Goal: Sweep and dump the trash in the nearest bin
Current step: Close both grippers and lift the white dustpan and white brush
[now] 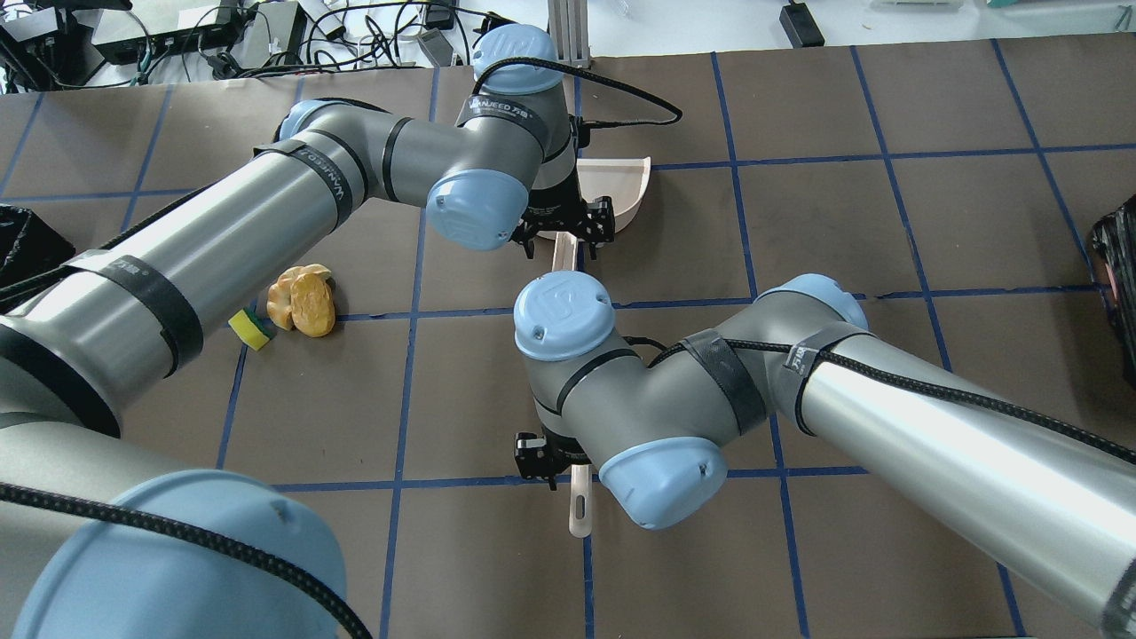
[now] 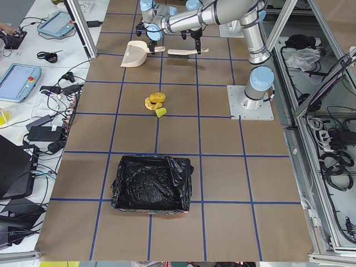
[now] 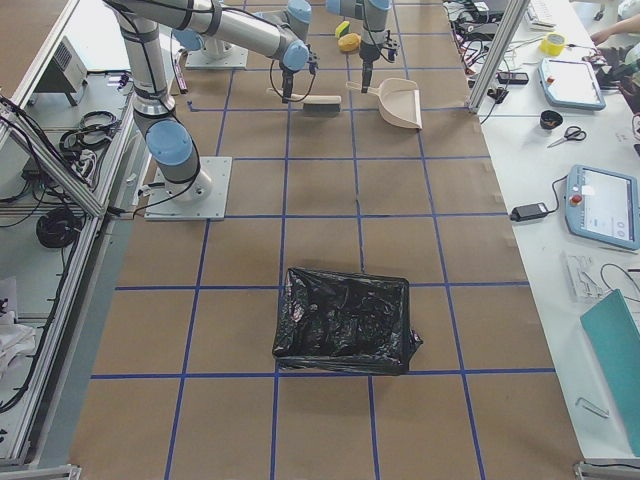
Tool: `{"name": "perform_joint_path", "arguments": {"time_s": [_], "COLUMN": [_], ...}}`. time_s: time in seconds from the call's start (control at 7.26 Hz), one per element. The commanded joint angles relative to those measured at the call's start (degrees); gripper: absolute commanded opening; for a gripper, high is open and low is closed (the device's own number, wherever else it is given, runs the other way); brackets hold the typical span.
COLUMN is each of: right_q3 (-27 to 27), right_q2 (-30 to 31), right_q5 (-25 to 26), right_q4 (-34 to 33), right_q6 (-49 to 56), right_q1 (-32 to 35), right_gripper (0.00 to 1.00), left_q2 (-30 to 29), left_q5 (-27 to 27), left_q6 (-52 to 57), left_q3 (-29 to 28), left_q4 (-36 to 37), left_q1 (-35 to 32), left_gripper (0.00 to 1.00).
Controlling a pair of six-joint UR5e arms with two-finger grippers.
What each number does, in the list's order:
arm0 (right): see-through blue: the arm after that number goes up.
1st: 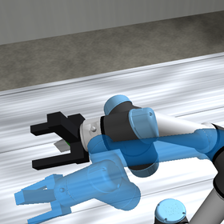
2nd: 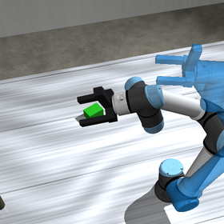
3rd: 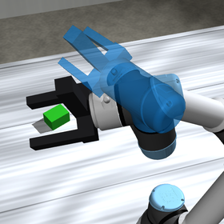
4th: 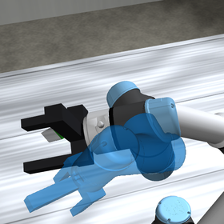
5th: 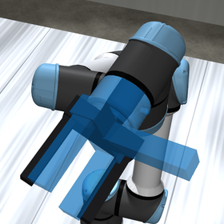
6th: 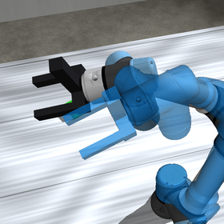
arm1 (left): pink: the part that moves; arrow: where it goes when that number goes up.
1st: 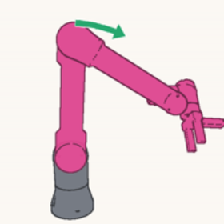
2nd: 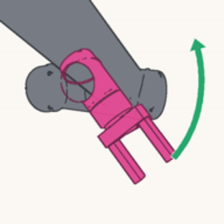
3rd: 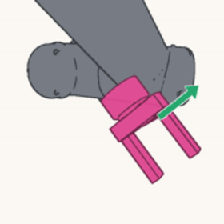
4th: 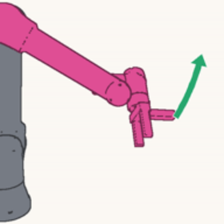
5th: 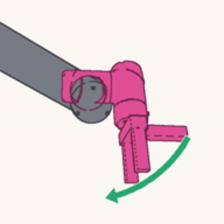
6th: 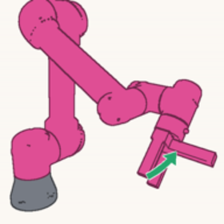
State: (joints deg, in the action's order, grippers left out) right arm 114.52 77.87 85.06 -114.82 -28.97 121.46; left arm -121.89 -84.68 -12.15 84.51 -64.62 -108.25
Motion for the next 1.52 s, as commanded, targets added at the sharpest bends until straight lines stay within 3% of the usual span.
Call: {"name": "perform_joint_path", "arguments": {"time_s": [0.0, 0.14, 0.28, 0.41, 0.55, 0.83, 1.1, 1.38], "right_q3": [0.18, 0.18, 0.27, 0.27, 0.18, 0.18, 0.09, -0.43], "right_q2": [-0.09, -0.09, -0.09, 0.00, 0.00, 0.35, 0.52, 0.79], "right_q5": [-0.24, -0.24, -0.59, -3.12, -3.32, -2.97, -2.35, -2.97], "right_q4": [0.12, 0.47, 0.56, 0.39, 0.38, 0.47, 0.74, -0.23], "right_q6": [-0.39, -0.65, -1.52, -2.92, -3.11, -3.55, -10.27, -21.34], "right_q1": [0.00, 0.00, 0.00, 0.00, 0.00, 0.00, 0.00, 0.00], "right_gripper": [0.61, 0.51, 0.37, 0.25, 0.16, 0.02, 0.00, 0.00], "left_q2": [0.25, 0.07, 0.25, 0.34, 0.60, 1.39, 3.14, 5.68], "left_q5": [0.83, 0.75, 0.74, 0.74, 0.74, 0.39, -4.34, -4.53], "left_q6": [0.81, 0.82, 0.90, 2.38, 3.01, 3.88, 8.44, 20.09], "left_q3": [1.26, 1.62, 1.54, 1.45, 1.27, 1.18, 1.27, 1.44], "left_q4": [0.02, 0.02, 0.11, -0.06, -0.15, -0.15, -1.03, -3.74], "left_q1": [-0.12, -0.12, -0.12, -0.04, 0.05, 0.58, 3.63, 9.52], "left_gripper": [0.67, 0.54, 0.33, 0.06, 0.00, 0.00, 0.00, 0.00]}}
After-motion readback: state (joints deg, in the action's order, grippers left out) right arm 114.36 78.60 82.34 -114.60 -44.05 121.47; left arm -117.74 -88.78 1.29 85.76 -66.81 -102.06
